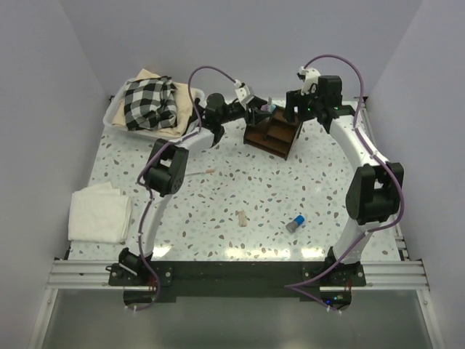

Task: Sort the stationery into containers
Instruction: Pick up the pen from the center of the board.

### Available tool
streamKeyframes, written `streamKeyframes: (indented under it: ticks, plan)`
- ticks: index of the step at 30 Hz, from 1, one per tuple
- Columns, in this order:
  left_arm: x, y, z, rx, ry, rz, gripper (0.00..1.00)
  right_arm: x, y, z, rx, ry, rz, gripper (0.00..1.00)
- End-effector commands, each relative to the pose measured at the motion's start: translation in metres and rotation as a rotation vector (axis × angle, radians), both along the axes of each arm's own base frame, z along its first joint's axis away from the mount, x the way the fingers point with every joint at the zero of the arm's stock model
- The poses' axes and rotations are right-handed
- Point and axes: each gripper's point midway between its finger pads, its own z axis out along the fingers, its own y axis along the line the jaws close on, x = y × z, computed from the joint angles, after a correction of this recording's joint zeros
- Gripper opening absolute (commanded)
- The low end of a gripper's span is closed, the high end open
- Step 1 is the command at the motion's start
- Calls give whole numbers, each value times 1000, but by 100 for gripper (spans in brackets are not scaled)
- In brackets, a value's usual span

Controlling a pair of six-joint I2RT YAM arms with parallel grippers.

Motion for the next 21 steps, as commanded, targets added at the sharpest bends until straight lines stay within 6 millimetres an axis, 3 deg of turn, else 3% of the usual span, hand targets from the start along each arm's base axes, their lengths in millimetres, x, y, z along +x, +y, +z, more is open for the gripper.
streamKeyframes:
  ticks: [1, 2, 3, 5, 6, 7, 8, 9, 10, 11, 12, 13, 14, 15, 16, 17, 19, 20, 21]
  plan:
    - [-18, 43, 115, -69, -184, 53, 59, 2, 13, 41, 43, -87, 78, 75]
    - [-22, 52, 125, -70, -188, 63, 60, 0, 17, 43, 44, -95, 111, 75]
    - [-33, 72, 165, -83, -254, 91, 62, -5, 23, 45, 45, -103, 155, 75]
    - [-42, 95, 168, -48, -228, 136, 63, -13, 36, 43, 68, -94, 227, 75]
    - [-56, 120, 206, -54, -294, 178, 64, -17, 44, 44, 59, -97, 265, 75]
    - [-62, 132, 198, -31, -257, 192, 64, -20, 53, 39, 64, -83, 305, 75]
    - [-81, 148, 219, -4, -283, 216, 65, -25, 59, 36, 50, -73, 340, 75]
    - [-85, 164, 220, 42, -324, 261, 65, -31, 76, 39, 46, -80, 392, 75]
    - [-90, 174, 204, 91, -298, 288, 66, -36, 87, 34, 35, -71, 438, 75]
    - [-111, 186, 214, 129, -303, 321, 66, -41, 96, 32, -15, -83, 500, 75]
    - [-113, 201, 214, 175, -345, 401, 67, -54, 124, 28, -48, -92, 580, 74]
    - [-120, 211, 196, 211, -314, 438, 67, -61, 137, 21, -79, -90, 631, 74]
    - [-139, 224, 211, 207, -333, 490, 70, -66, 149, 15, -122, -105, 685, 74]
    - [-140, 240, 210, 206, -302, 578, 75, -79, 173, 12, -129, -108, 742, 74]
    - [-146, 248, 198, 219, -263, 612, 77, -81, 183, 9, -128, -109, 760, 74]
    - [-160, 257, 198, 228, -236, 640, 79, -80, 196, 4, -110, -90, 768, 74]
    - [-172, 261, 176, 290, -182, 630, 81, -79, 212, 2, -67, -65, 759, 72]
    - [-186, 259, 149, 370, -112, 578, 81, -73, 219, 7, -1, -45, 708, 71]
    - [-196, 249, 135, 455, -145, 513, 80, -67, 220, 11, 20, -53, 664, 71]
